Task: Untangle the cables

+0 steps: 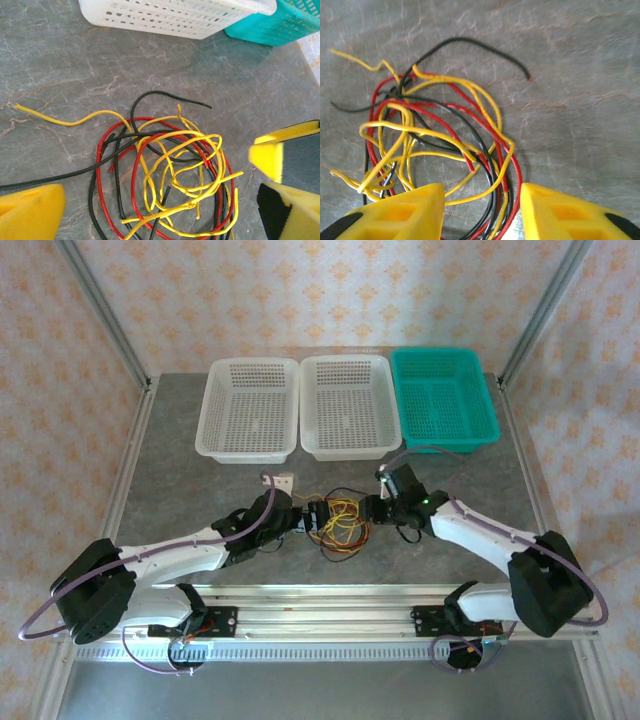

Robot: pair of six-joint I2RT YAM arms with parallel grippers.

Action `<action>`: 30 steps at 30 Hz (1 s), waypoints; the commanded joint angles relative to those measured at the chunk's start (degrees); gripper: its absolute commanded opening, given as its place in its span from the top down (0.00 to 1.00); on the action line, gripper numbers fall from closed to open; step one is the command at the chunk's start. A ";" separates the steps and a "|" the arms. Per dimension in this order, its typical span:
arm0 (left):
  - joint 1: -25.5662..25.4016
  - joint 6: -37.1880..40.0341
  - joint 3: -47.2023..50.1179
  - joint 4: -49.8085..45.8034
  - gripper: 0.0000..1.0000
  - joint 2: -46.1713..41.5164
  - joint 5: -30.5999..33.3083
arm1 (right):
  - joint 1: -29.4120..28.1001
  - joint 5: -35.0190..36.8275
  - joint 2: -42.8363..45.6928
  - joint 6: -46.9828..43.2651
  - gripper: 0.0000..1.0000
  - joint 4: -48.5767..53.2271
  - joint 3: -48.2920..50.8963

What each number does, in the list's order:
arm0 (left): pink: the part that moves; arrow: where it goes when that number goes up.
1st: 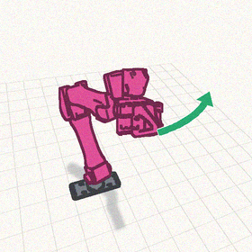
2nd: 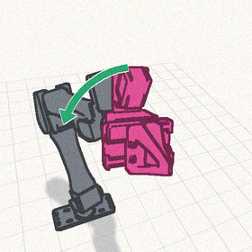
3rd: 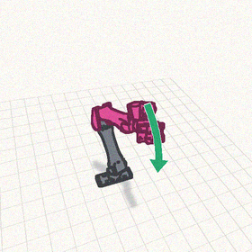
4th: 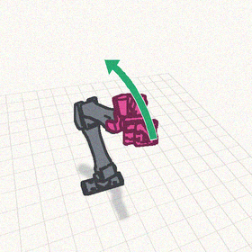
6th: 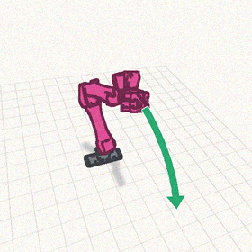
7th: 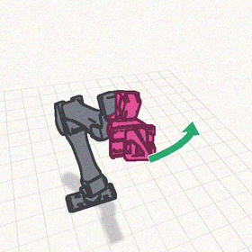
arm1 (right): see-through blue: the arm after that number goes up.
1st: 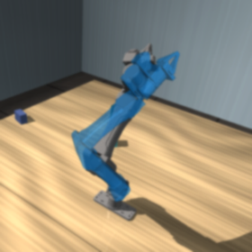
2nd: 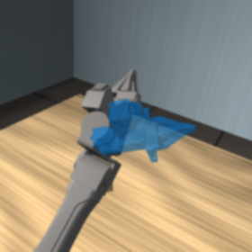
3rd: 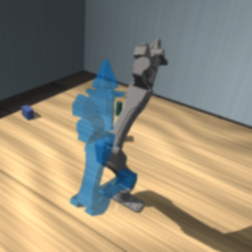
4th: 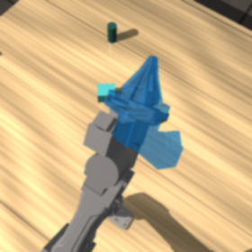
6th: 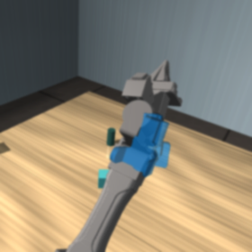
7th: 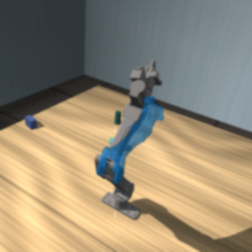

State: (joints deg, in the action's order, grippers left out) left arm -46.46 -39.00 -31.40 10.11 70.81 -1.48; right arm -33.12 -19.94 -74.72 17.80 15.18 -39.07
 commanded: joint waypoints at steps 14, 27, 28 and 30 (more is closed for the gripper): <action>0.25 2.35 1.49 3.26 0.01 -0.63 1.08 | -1.59 -0.24 -7.64 -2.46 0.67 -9.97 -2.68; 0.30 2.35 0.31 4.04 0.01 2.61 1.74 | -1.51 -0.16 -10.36 -2.99 0.71 -12.19 -2.60; 0.27 2.35 0.05 4.00 0.01 3.04 1.82 | -1.50 -0.18 -9.92 -3.04 0.72 -12.36 -2.51; 0.24 2.27 -0.30 4.04 0.01 3.83 2.13 | -1.57 -0.10 -8.65 -3.31 0.75 -12.67 -2.08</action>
State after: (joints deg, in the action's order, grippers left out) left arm -46.46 -37.47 -29.98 14.31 73.63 -0.99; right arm -34.46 -19.99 -84.60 15.35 4.36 -40.51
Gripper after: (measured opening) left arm 0.994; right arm 0.263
